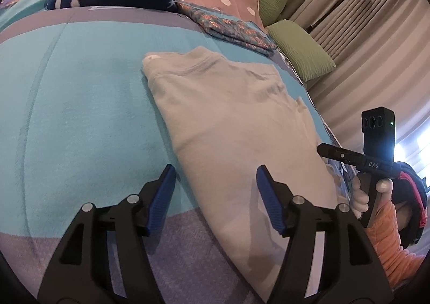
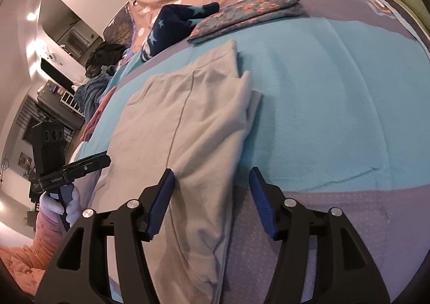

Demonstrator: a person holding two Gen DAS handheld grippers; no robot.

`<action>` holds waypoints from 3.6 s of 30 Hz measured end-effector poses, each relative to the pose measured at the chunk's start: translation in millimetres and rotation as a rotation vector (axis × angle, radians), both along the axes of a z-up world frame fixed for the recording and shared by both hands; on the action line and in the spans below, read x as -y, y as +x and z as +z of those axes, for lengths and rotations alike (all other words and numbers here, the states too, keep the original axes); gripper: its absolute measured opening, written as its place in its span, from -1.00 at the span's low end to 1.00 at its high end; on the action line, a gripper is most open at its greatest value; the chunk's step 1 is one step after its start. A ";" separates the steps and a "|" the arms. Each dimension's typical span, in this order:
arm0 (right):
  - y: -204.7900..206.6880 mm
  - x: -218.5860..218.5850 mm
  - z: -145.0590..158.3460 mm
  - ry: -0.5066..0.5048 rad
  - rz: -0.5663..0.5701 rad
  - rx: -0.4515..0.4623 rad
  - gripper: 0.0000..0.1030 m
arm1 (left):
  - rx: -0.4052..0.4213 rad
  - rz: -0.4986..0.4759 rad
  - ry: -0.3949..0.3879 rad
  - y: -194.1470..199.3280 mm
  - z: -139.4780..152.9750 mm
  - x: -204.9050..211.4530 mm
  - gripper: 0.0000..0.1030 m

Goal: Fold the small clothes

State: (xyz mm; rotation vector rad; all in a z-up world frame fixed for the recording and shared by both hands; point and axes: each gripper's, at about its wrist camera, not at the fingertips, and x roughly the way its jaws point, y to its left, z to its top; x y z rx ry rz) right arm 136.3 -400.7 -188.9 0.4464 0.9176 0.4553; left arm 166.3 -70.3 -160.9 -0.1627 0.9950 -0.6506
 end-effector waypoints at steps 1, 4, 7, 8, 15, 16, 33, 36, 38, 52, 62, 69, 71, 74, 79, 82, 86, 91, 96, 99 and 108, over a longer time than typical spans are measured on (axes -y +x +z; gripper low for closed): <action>3.1 -0.6 -0.9 0.013 0.004 0.001 0.14 | 0.001 -0.001 0.001 0.7 -0.9 0.9 0.24; 11.3 -2.1 -2.2 0.028 0.010 0.005 0.14 | 0.006 -0.007 -0.003 4.0 -2.5 2.3 0.25; 19.9 -6.5 -3.1 0.037 0.019 0.014 0.14 | 0.001 -0.010 -0.020 8.8 -4.6 1.1 0.25; 22.4 -7.3 -3.1 0.039 0.022 0.016 0.15 | 0.001 -0.011 -0.023 10.3 -5.4 1.0 0.25; 35.6 -10.8 -4.1 0.050 0.058 0.029 0.14 | -0.003 -0.026 -0.047 20.9 -8.5 3.3 0.27; 37.2 -10.6 -4.2 0.050 0.061 0.030 0.14 | -0.004 -0.027 -0.050 22.0 -8.8 4.0 0.27; -21.0 -31.6 93.8 -0.175 -0.074 0.383 -0.73 | 0.301 -0.084 0.014 -2.6 78.8 41.3 -0.70; -30.6 -19.6 130.1 -0.183 -0.134 0.489 -0.73 | 0.413 -0.113 0.032 -7.1 121.3 57.6 -0.71; -26.1 -9.5 151.4 -0.196 -0.167 0.529 -0.73 | 0.485 -0.128 0.055 0.0 150.9 73.3 -0.71; 163.5 53.6 224.8 -0.226 -0.332 0.546 -0.73 | 0.581 -0.051 0.186 177.0 233.2 164.5 -0.70; 308.6 74.4 127.7 -0.340 -0.514 0.298 -0.45 | 0.467 0.090 0.413 328.1 122.6 184.3 0.16; 273.9 53.0 59.7 -0.372 -0.382 0.217 -0.45 | 0.442 -0.018 0.526 309.2 29.7 177.4 0.12; 249.6 48.3 54.0 -0.391 -0.375 0.220 -0.45 | 0.435 0.004 0.498 299.2 34.1 172.3 0.10; 204.4 34.9 62.0 -0.425 -0.389 0.268 -0.39 | 0.402 -0.003 0.444 279.0 48.4 162.0 0.13; 102.0 14.9 98.8 -0.437 -0.495 0.441 0.38 | 0.489 0.002 0.331 190.0 80.4 138.4 0.50; 48.6 0.9 118.0 -0.395 -0.570 0.505 0.66 | 0.559 0.023 0.259 132.9 102.8 121.2 0.69; 3.7 -20.4 139.5 -0.449 -0.571 0.497 0.80 | 0.614 0.063 0.199 72.8 125.2 102.1 0.89; -47.6 -45.6 155.5 -0.456 -0.569 0.503 0.83 | 0.718 0.133 0.240 -2.1 143.0 87.6 0.96; -83.7 -58.2 157.2 -0.446 -0.595 0.452 0.85 | 0.731 0.178 0.270 -57.5 151.0 79.8 0.96; -103.5 -60.5 155.1 -0.430 -0.604 0.417 0.85 | 0.706 0.165 0.241 -78.6 153.9 71.5 0.96; -135.1 -66.2 140.8 -0.445 -0.617 0.364 0.85 | 0.652 0.213 0.287 -115.0 150.1 62.1 0.96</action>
